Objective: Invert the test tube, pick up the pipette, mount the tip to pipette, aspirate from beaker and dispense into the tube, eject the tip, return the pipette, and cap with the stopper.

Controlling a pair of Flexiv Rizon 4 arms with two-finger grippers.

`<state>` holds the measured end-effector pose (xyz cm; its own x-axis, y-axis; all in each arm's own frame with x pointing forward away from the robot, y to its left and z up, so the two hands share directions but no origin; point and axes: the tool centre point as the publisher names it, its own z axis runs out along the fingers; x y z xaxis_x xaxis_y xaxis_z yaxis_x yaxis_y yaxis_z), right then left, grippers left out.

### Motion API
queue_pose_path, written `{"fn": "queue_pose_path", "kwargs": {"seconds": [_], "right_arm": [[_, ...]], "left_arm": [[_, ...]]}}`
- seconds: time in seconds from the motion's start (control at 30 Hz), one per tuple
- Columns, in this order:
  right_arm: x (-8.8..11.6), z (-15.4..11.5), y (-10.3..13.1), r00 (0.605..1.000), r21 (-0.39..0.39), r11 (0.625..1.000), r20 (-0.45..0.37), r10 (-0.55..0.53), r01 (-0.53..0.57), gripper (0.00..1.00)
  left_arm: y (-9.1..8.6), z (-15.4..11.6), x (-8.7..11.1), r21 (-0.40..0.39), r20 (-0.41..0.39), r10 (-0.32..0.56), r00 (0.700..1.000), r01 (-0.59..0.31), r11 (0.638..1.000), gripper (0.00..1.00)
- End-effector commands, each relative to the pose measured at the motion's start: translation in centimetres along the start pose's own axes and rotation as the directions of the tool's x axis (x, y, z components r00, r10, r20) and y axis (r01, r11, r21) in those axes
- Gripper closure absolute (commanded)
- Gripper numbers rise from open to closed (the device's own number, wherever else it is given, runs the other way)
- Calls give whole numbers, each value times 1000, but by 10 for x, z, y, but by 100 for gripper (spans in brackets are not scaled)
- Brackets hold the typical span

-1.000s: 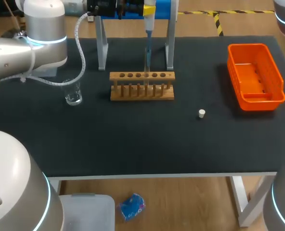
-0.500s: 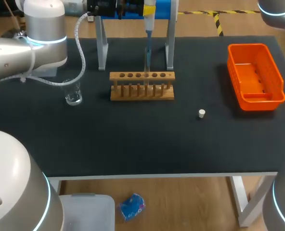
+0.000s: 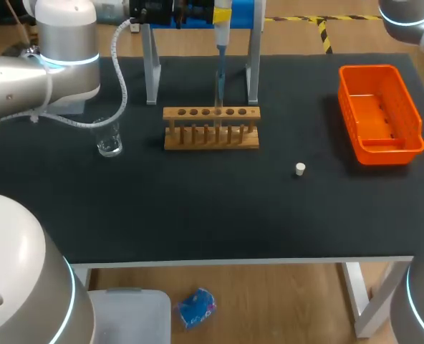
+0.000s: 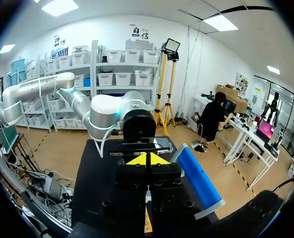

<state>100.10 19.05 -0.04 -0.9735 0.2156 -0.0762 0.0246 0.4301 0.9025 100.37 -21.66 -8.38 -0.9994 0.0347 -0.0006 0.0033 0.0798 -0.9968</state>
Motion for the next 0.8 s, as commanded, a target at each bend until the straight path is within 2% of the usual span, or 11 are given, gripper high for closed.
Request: {"fn": "queue_pose_path", "kwargs": {"seconds": [0.03,0.8], "right_arm": [[-2,3,0,1000,0,1000,-5,1,-1,100],[-4,16,-9,999,9,1000,-33,12,-12,100]], "left_arm": [[-1,0,1,-2,3,0,1000,0,1000,100],[-1,0,1,-2,3,0,1000,0,1000,100]]}}
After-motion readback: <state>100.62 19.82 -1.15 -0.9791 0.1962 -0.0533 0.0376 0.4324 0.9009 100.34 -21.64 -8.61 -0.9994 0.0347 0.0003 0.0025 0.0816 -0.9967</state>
